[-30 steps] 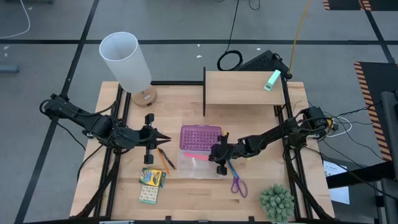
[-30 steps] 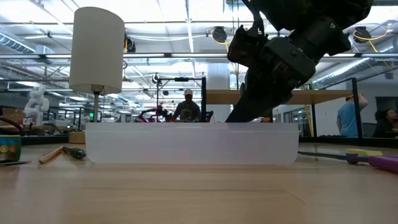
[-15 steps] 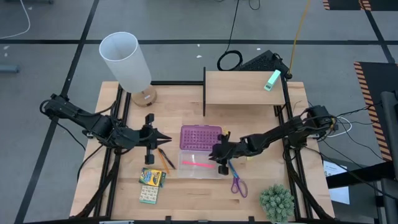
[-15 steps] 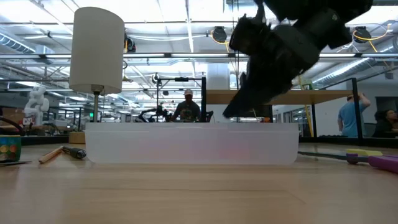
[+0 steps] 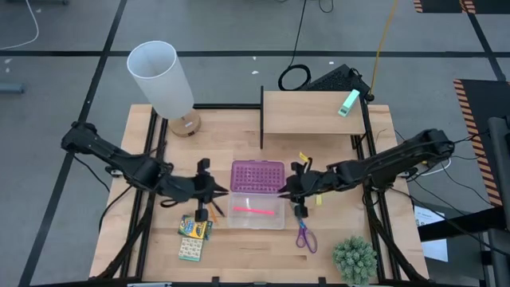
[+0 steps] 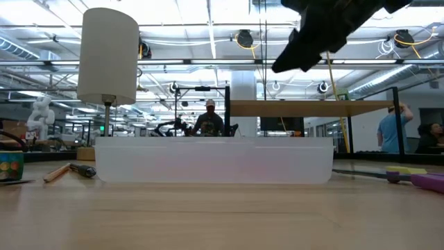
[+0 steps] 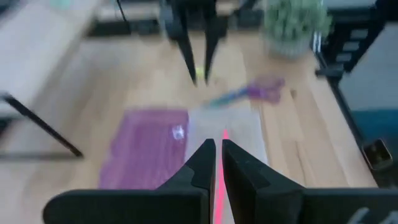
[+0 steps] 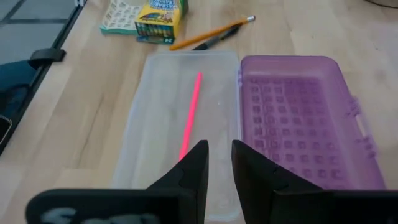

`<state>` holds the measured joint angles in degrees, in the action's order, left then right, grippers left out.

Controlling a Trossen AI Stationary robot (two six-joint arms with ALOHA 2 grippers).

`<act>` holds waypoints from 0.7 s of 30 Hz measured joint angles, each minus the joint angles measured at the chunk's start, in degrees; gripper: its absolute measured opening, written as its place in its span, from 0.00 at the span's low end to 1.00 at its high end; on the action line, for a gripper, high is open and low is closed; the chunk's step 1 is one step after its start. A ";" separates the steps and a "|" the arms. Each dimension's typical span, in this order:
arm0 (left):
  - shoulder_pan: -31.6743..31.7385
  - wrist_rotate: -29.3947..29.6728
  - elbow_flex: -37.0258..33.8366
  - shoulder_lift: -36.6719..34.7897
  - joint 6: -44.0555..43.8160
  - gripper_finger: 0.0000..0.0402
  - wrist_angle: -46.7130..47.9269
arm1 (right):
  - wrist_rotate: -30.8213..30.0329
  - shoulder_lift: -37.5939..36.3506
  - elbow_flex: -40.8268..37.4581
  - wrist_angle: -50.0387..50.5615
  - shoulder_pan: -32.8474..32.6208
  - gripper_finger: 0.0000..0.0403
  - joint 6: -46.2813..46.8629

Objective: Pack school essentials
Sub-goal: Put the yellow pencil into the violet plastic pencil case

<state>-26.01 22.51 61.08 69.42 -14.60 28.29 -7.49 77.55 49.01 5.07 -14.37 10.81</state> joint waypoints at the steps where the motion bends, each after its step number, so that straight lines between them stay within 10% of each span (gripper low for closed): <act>1: -0.72 0.04 0.00 0.69 -1.97 0.08 1.48 | -0.01 -0.68 -0.01 0.84 0.00 0.16 0.00; 12: -9.70 -5.88 -0.02 9.47 -20.32 0.10 22.00 | -0.01 -2.75 -2.65 1.80 -0.02 0.16 0.33; 21: -9.61 -6.29 -0.02 15.09 -11.08 0.35 27.54 | 0.15 -2.75 -3.17 1.86 -0.02 0.16 0.26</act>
<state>-35.62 16.21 61.06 84.51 -25.68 55.84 -7.33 74.81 45.84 6.93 -14.39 11.07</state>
